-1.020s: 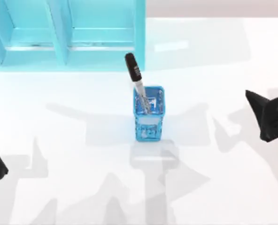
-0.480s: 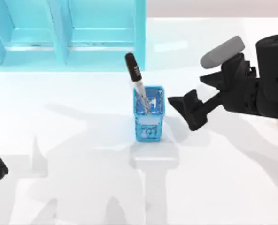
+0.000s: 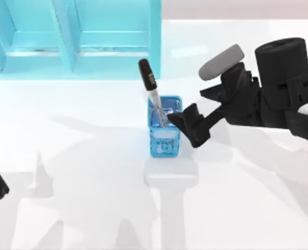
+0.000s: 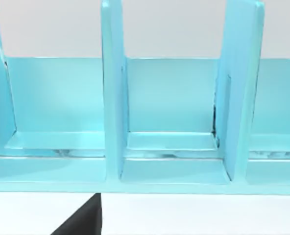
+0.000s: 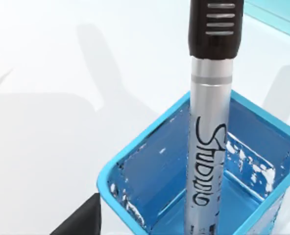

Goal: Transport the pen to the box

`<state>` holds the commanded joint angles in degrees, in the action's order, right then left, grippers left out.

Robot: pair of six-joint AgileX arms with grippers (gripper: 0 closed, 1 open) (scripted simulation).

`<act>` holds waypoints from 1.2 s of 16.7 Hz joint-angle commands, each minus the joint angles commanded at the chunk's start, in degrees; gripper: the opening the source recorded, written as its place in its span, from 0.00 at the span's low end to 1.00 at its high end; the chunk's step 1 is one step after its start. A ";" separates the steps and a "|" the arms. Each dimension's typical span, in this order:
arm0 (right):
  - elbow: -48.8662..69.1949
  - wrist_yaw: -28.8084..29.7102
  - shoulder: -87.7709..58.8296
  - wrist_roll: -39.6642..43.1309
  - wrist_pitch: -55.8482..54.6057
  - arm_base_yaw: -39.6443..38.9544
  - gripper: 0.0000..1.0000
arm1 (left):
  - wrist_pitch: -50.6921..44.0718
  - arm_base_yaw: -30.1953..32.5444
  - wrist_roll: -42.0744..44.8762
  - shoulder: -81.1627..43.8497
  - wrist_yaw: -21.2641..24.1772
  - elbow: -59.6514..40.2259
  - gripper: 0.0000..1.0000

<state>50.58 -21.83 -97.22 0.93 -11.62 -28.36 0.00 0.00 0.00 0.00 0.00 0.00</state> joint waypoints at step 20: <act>14.93 4.62 -21.63 -3.24 -7.76 -5.20 0.85 | 0.00 0.00 0.00 0.00 0.00 0.00 1.00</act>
<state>65.50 -17.21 -118.85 -2.31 -19.38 -33.56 0.00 0.00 0.00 0.00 0.00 0.00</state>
